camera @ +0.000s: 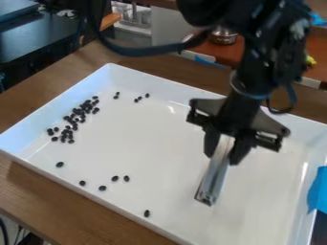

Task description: Sweep into pile

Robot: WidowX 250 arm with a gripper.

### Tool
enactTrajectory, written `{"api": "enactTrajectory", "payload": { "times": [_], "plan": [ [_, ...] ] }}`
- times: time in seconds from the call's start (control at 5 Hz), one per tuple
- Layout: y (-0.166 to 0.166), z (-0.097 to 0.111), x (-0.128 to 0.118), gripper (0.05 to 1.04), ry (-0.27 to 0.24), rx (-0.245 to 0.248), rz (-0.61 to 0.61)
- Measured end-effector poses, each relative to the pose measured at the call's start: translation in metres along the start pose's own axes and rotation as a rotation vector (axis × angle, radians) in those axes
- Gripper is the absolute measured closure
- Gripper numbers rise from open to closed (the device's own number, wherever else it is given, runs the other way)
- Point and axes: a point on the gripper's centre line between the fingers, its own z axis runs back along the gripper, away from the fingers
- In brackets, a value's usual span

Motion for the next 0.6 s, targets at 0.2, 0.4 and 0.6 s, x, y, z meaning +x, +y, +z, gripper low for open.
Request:
{"api": "enactTrajectory", "payload": {
  "times": [0.2,0.4,0.6],
  "plan": [
    [0.004,-0.013,-0.010,0.722,-0.006,0.027,-0.020],
    [0.011,-0.026,-0.019,0.722,-0.008,0.048,-0.041],
    [0.017,-0.031,-0.027,0.722,-0.011,0.048,-0.079]
  ]
}}
